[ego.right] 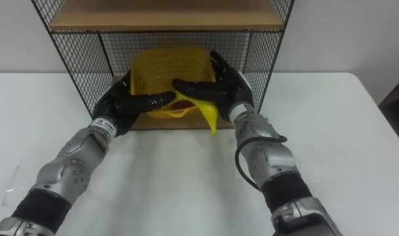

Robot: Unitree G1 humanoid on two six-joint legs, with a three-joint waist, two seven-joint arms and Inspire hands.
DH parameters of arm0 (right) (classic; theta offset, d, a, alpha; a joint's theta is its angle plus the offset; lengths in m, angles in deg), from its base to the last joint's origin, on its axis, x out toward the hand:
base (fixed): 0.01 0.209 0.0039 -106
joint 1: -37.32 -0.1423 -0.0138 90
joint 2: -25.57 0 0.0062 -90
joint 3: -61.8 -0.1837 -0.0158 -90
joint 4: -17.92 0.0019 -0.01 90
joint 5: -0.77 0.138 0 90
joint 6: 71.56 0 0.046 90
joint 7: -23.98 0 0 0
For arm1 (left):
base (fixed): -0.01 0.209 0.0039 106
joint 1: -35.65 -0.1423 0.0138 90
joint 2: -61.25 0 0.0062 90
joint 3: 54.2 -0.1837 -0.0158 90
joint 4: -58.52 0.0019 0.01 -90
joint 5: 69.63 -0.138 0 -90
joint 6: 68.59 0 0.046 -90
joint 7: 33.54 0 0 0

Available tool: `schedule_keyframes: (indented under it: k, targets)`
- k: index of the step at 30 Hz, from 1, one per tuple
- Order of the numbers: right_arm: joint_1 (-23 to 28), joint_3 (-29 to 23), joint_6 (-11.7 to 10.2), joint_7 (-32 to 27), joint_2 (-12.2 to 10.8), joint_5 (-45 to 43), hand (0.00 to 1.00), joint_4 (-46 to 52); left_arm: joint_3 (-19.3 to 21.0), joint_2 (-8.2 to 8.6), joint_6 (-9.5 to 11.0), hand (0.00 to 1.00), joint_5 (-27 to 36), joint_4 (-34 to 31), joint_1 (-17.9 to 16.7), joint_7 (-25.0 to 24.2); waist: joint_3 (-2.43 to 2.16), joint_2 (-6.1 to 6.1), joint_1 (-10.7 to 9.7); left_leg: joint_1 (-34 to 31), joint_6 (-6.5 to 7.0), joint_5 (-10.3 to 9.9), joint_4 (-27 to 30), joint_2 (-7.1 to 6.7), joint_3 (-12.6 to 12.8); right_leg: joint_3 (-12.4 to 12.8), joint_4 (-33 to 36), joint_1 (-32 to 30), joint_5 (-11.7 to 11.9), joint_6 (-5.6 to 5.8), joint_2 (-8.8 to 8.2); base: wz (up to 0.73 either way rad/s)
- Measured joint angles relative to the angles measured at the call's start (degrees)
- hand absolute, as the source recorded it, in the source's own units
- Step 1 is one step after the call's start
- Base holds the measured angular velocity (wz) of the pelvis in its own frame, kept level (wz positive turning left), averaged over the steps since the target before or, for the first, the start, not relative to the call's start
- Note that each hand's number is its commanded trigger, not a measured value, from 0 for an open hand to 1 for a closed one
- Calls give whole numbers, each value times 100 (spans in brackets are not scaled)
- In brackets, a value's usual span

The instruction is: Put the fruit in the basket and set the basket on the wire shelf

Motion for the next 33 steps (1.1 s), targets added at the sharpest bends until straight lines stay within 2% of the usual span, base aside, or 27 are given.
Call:
schedule_keyframes:
  k: [2, 10, 15, 21, 33]
  targets:
    - [0, 1, 108, 1, -1, -18, 0, -14, 14, -9, -55, 0, -4, 0, 0, 42, -9, 15, -11, 22, 0, 0, -10, -2, 0, -5, -1, 19, 1, 1, 0, 0]
    - [0, 0, 232, 18, 3, -21, 0, -16, 28, -64, -192, 0, -3, 0, 5, 126, -19, 27, -12, 46, 2, 7, -15, -4, -11, -39, -11, 51, 2, 0, 1, 0]
    - [0, -1, 239, 79, 10, -245, 0, -16, 44, -82, -252, 0, -85, -1, 5, 127, -21, 27, -12, 112, 3, 27, -52, -10, -13, -44, -14, 105, 3, 0, 2, 0]
    - [1, -28, 248, 269, 13, -470, 0, -16, 154, -85, -304, 0, -282, -3, 5, 99, -66, 53, -11, 172, 3, 27, -52, -10, -19, -48, -19, 165, 3, 0, 2, 0]
    - [1, -58, 354, 483, 92, -496, 0, -16, 208, -158, -368, 0, -283, -3, 5, 9, -101, 95, -12, 227, 2, 27, -53, -7, -22, -58, -81, 247, 26, -2, -3, 0]
